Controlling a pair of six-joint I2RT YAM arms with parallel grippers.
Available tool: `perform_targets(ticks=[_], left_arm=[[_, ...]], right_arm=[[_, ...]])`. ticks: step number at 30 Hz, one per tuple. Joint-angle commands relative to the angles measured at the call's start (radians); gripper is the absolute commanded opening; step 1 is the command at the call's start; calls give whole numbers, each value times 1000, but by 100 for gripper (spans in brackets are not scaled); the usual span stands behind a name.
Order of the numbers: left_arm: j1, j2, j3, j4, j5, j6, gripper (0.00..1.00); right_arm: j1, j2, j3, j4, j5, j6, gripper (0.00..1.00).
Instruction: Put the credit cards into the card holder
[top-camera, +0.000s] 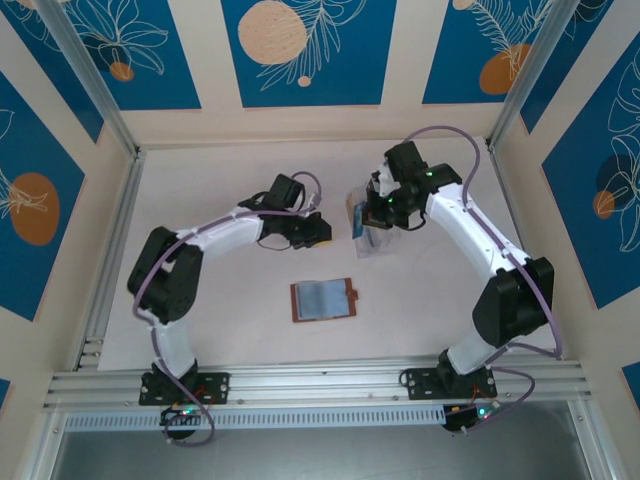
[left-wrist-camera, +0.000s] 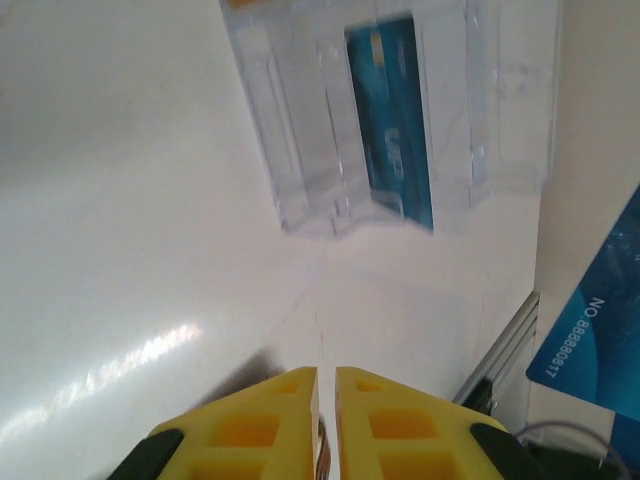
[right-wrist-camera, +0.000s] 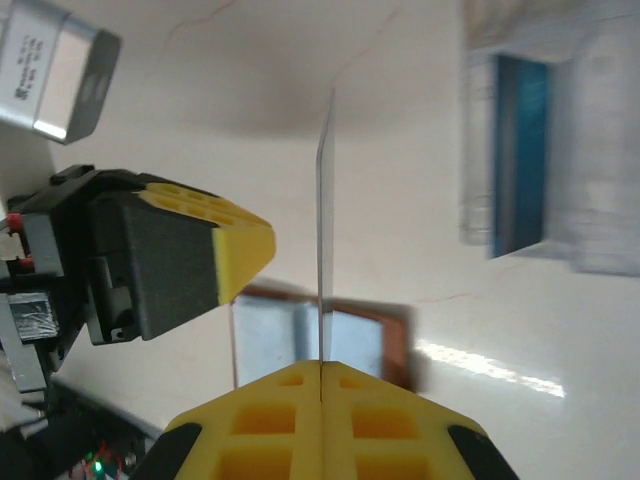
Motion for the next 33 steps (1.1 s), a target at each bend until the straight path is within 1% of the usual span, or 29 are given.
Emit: perform_targets(ticks=[1,4,7,11,16,20,25,33], left_arm=[[-26,-118,-97,-121,-55,104,13],[-45,-183,-183,-183,-124,142,15],[-81,-201,-232,-229,-181,167,16],[-121,-177,-262,-253,-254,164,16],[-144,-161,-285,-276,-354,160,18],[-148,-139,-303,-273,-383,155,19],[-148,-117,-323,-265,-424,151,19],[-148,-117,-352,-270,-458,146,19]], right_arm=[[72,-39,-67,10,-26,-15,0],[123,-66,-161,80,-84,-12,0],[154,-89,-269,166,-145,-9,0],[168,-121,-405,280,-196,7,0],[174,-138,-508,364,-237,28,0],[180,-130,-558,418,-272,33,0],[176,-108,-585,438,-273,35,0],[154,-75,-635,522,-368,52,0]])
